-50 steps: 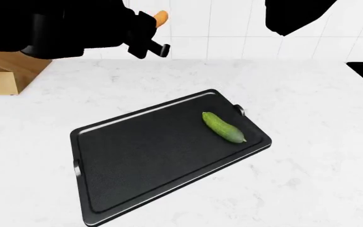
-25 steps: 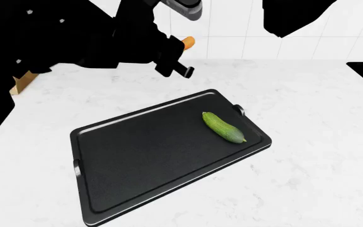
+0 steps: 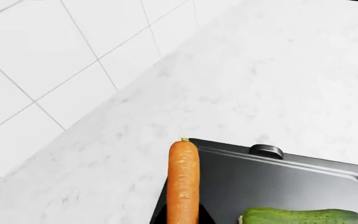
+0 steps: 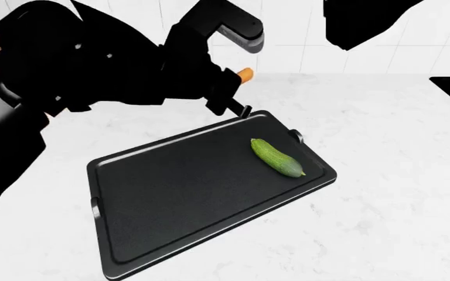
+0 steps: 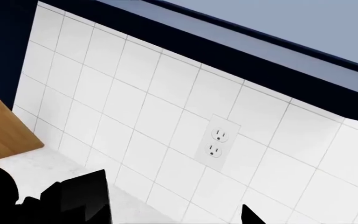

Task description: Place the two vegetables and bowl onto the tray for setting up a vegetable dip station.

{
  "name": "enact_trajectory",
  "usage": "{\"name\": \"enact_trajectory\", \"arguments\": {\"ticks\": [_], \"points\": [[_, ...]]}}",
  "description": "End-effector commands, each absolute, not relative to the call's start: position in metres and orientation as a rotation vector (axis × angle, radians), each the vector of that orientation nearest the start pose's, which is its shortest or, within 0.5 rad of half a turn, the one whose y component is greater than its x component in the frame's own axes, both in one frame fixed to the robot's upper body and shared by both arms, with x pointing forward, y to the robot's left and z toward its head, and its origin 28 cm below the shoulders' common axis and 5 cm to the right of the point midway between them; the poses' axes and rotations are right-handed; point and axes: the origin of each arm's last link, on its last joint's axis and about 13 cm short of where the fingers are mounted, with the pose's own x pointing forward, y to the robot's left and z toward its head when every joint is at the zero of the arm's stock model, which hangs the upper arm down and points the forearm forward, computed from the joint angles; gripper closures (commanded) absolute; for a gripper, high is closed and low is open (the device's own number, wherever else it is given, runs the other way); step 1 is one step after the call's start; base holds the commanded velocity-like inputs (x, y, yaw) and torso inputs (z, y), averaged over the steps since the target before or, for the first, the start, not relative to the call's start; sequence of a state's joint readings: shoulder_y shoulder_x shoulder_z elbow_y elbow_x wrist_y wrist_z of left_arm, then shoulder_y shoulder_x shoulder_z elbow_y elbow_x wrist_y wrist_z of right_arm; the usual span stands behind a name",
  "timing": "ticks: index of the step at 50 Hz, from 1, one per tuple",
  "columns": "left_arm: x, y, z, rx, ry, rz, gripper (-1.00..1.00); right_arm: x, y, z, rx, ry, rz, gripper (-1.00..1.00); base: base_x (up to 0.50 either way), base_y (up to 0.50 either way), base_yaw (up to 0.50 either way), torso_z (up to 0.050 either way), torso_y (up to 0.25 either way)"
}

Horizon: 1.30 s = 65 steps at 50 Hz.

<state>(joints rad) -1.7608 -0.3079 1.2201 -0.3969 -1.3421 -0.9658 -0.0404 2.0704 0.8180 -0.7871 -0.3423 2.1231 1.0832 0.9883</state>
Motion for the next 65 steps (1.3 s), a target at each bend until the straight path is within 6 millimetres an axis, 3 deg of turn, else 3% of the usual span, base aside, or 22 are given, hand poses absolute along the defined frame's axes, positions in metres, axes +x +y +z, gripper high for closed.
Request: {"name": "enact_trajectory", "arguments": {"ticks": [1, 12, 36, 65], "points": [[0.348, 0.156, 0.316, 0.404, 0.416, -0.684, 1.00, 0.158, -0.116, 0.430, -0.349, -0.197, 0.331, -1.00, 0.00, 0.00, 0.00, 0.000, 0.000], [0.344, 0.155, 0.304, 0.389, 0.438, -0.700, 1.00, 0.159, -0.116, 0.429, -0.349, -0.193, 0.331, -1.00, 0.00, 0.00, 0.00, 0.000, 0.000], [0.346, 0.155, 0.305, 0.384, 0.446, -0.700, 1.00, 0.161, -0.115, 0.428, -0.353, -0.186, 0.331, -1.00, 0.00, 0.00, 0.00, 0.000, 0.000], [0.350, 0.156, 0.290, 0.374, 0.489, -0.703, 1.00, 0.161, -0.114, 0.428, -0.359, -0.184, 0.334, -1.00, 0.00, 0.00, 0.00, 0.000, 0.000]]}}
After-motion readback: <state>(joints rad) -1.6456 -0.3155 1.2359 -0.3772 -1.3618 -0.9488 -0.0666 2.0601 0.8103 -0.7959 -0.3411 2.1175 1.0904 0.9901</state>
